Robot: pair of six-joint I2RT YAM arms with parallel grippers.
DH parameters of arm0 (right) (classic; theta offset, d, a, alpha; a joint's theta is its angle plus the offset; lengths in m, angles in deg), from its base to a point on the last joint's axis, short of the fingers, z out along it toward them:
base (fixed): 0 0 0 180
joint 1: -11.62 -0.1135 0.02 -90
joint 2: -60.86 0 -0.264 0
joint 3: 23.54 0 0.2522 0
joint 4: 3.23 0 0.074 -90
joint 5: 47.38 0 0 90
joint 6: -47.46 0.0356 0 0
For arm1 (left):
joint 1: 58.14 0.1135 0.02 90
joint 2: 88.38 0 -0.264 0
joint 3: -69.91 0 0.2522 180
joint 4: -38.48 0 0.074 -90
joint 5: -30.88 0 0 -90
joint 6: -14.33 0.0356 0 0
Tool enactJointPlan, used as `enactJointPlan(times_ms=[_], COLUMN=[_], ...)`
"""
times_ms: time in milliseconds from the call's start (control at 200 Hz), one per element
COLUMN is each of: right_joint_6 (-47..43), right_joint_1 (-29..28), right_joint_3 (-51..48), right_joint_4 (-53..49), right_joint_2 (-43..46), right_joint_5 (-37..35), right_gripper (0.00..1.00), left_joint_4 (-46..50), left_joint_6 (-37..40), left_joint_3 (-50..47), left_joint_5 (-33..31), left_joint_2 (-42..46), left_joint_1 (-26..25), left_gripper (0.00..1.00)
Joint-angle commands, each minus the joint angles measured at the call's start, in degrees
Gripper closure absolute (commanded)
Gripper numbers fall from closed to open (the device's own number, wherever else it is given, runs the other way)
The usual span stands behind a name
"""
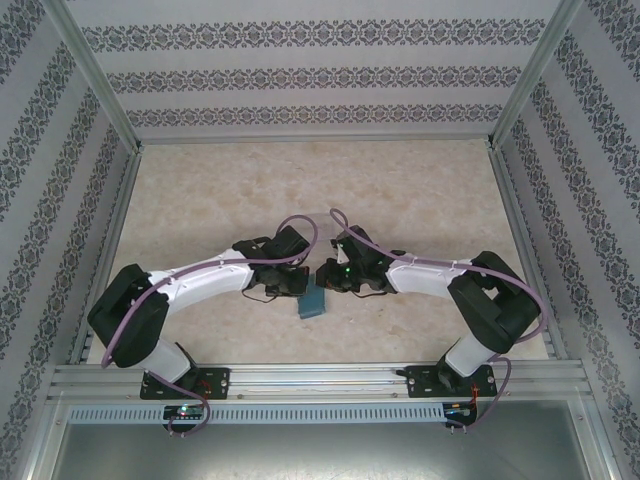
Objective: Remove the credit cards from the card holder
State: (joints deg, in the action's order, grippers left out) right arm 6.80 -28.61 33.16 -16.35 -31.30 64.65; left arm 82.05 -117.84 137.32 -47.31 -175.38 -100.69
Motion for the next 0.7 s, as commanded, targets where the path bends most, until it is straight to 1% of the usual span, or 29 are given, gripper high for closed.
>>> enactJointPlan(times_ms=[0,245,355,470,699], right_joint_6=[-2.53,-3.26,-3.2,-3.19,-3.64], right_joint_1=[0.75,0.81,0.83,0.81,0.85], right_joint_3=[-1.02,-0.74,-0.75,-0.75,-0.49], right_joint_4=[-5.76,-6.97,-7.0,-6.91,-7.47], right_joint_2=[0.96,1.27,1.17,1.22,1.37], right_joint_5=[-4.24,-4.62,-4.75,-4.81,-4.89], right_gripper=[0.84,0.84,0.83,0.83,0.83], left_joint_4=[2.31,2.17,0.09,-0.62,-1.15], left_joint_6=[-0.88,-1.05,-0.98,-1.12,-1.22], left_joint_3=[-1.09,-2.03,-2.61,-2.7,-3.39], left_joint_5=[-2.03,-1.1,0.78,1.71,1.28], left_joint_2=[1.86,1.6,0.65,-0.17,-0.6], left_joint_1=[1.14,1.6,1.61,1.62,1.66], left_gripper=[0.99,0.96,0.94,0.89,0.77])
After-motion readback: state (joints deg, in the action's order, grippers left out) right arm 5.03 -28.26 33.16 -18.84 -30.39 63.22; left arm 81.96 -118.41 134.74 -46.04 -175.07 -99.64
